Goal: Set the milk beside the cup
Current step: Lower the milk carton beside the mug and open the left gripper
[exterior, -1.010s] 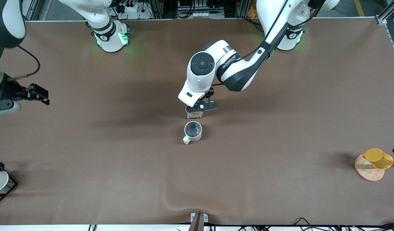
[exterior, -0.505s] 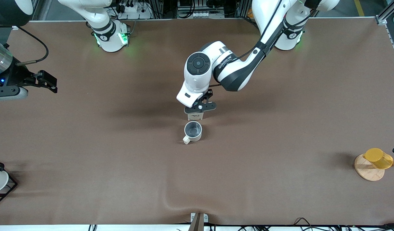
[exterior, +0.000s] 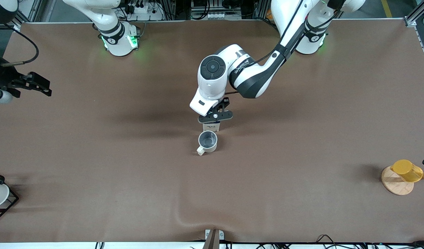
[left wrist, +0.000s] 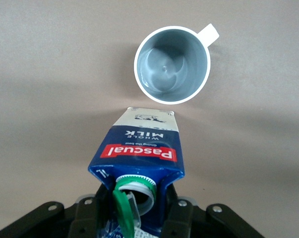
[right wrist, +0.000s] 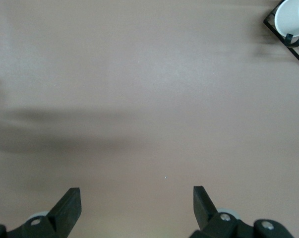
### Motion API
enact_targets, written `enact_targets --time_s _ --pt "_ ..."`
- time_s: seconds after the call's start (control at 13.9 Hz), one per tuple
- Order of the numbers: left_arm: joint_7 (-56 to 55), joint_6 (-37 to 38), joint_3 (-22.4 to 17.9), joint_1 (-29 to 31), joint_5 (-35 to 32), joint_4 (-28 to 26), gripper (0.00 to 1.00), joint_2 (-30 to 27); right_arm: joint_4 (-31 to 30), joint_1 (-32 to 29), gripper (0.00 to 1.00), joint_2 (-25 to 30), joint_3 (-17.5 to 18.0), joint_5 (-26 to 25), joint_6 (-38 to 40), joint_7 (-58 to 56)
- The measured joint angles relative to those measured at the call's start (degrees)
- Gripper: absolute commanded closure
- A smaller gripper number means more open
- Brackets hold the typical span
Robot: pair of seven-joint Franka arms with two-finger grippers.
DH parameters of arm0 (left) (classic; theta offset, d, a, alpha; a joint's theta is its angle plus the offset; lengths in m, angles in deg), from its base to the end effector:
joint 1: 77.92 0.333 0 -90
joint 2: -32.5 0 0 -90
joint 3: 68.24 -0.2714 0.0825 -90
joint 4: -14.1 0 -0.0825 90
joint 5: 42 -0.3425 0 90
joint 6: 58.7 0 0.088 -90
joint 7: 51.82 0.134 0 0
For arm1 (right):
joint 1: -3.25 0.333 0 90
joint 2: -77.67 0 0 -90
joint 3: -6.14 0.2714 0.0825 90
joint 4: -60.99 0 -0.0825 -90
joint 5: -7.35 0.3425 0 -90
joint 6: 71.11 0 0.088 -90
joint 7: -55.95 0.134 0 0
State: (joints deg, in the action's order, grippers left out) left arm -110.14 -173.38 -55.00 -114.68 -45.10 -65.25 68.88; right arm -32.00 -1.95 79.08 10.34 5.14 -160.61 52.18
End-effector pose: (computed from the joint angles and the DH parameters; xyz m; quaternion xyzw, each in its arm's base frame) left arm 0.4447 -0.4847 0.3008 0.9956 0.0828 -0.0359 0.0247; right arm 0.5034 -0.0136 0.5423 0.9993 0.0243 -0.0190 0.0194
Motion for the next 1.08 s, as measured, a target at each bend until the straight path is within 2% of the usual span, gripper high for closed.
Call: enact_targets --time_s 0.29,0.43,0.65,0.72,0.87,1.08 --pt "0.0 -0.81 -0.03 0.0 -0.01 0.0 0.86 0.09 0.36 0.0 0.0 0.0 -0.38 0.17 0.66 3.14" --pt "0.0 -1.22 -0.05 -0.01 -0.04 0.0 0.86 0.15 0.42 -0.08 0.0 0.0 -1.19 1.95 1.08 3.73" --pt "0.0 -1.47 -0.05 -0.01 -0.11 0.01 0.81 0.2 0.61 -0.14 0.0 0.0 -2.36 3.41 1.76 3.75" --pt "0.0 -1.5 -0.06 -0.01 -0.12 0.01 0.72 0.21 0.79 -0.13 0.0 0.0 -2.32 3.42 1.77 3.75" --pt "0.0 -1.58 -0.07 -0.01 -0.13 0.01 0.0 0.24 1.07 -0.13 0.0 0.0 -2.23 3.42 1.77 3.73" --pt "0.0 -2.86 -0.12 -0.02 -0.27 0.01 0.0 0.97 1.09 -0.13 0.0 0.0 -2.22 3.42 1.77 3.71"
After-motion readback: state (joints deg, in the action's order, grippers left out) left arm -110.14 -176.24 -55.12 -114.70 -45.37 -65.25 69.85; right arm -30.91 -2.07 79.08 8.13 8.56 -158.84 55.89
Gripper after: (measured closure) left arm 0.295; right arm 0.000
